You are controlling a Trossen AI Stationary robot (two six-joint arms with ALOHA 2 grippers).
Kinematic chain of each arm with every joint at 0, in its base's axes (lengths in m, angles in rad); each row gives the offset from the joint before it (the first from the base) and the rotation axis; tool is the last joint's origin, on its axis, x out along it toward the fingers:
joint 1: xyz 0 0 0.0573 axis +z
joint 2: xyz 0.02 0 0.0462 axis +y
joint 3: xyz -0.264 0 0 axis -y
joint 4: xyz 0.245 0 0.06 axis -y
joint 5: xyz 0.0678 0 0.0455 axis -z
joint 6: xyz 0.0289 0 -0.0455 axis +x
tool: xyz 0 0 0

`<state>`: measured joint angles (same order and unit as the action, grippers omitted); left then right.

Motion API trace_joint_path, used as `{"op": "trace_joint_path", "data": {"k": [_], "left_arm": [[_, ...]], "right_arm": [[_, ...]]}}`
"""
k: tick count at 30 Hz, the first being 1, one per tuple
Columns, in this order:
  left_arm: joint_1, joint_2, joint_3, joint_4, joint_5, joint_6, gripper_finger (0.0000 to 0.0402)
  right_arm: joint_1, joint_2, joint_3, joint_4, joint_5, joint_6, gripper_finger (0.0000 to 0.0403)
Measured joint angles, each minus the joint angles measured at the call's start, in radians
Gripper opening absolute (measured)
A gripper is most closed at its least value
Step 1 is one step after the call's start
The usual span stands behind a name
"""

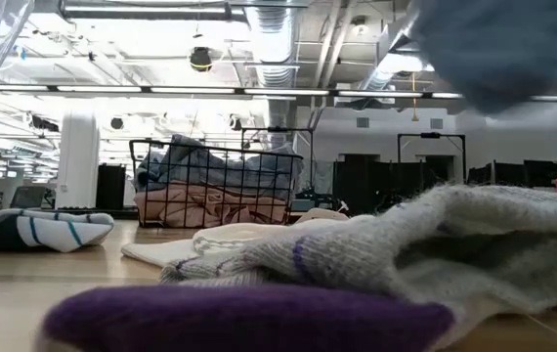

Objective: Pick & Place Cloths
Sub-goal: Put the blue sock into the red bin

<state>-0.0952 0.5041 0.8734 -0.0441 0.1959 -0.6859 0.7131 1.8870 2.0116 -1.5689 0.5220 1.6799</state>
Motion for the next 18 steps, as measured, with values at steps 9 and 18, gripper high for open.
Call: {"op": "trace_joint_path", "data": {"k": [9, 18], "left_arm": [[0.000, 0.000, 0.000, 0.000, 0.000, 0.027, 0.0001], [0.000, 0.001, 0.000, 0.000, -0.008, 0.025, 0.0001]], "right_arm": [[0.139, -0.027, -0.086, -0.002, -0.147, 0.289, 0.0001], [0.171, -0.082, -0.153, -0.002, -0.292, 0.358, 0.0001]]}}
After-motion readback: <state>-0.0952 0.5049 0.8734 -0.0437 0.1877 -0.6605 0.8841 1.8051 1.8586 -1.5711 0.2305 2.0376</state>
